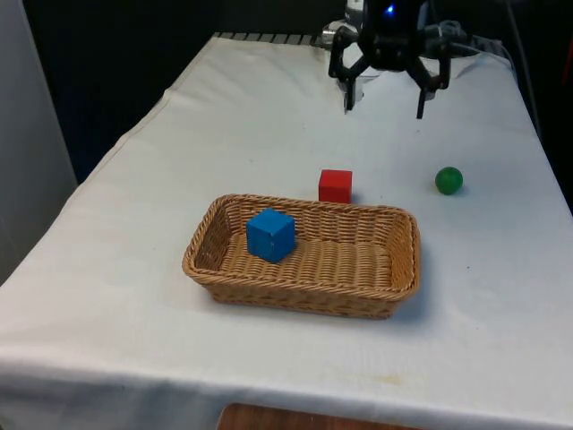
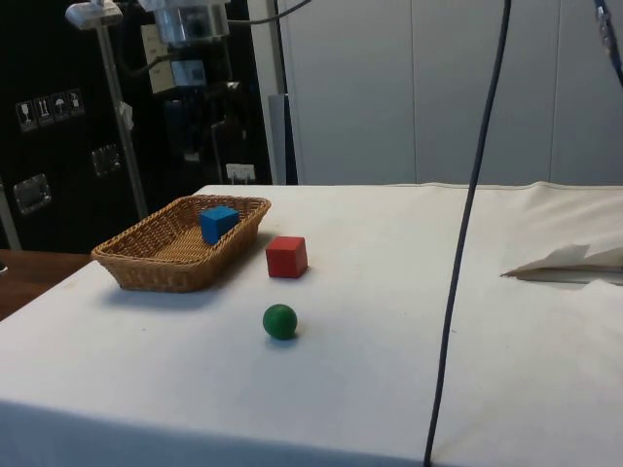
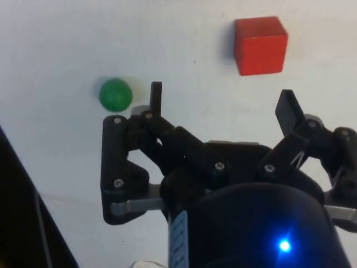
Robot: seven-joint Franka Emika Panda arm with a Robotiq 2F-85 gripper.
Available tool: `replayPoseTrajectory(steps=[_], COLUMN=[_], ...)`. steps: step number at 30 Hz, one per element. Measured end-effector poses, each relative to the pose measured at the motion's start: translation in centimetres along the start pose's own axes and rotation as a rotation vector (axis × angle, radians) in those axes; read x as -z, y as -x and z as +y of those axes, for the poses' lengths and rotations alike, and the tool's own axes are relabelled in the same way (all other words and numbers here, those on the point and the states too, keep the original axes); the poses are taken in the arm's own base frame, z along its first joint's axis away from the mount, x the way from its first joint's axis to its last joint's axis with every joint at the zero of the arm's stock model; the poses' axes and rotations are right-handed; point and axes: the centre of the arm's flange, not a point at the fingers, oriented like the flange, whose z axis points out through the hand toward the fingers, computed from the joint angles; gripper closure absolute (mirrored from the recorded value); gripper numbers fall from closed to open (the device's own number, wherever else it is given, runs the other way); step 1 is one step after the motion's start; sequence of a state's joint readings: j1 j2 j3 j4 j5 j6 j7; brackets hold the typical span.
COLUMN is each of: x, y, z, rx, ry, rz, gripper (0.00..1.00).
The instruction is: Place all non-red objects into the basket.
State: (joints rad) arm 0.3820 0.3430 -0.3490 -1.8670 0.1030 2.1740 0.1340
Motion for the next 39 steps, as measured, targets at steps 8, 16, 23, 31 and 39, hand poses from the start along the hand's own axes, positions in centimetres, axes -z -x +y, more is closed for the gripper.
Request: replayPoseTrajectory(steps=[8, 16, 23, 31, 39], x=[0.0, -0.2, -0.8, -2.2, -3.4], y=[2.0, 4.2, 5.9, 8.8, 10.7], z=[-1.8, -3.4, -3.8, -4.9, -5.7], rx=[0.009, 0.018, 0.027, 0.04, 0.043], ry=[-0.012, -0.029, -0.043, -0.074, -0.105], rz=[-0.015, -0.031, -0.029, -0.024, -0.024], gripper=[0.0, 0.0, 0.0, 0.0, 0.0])
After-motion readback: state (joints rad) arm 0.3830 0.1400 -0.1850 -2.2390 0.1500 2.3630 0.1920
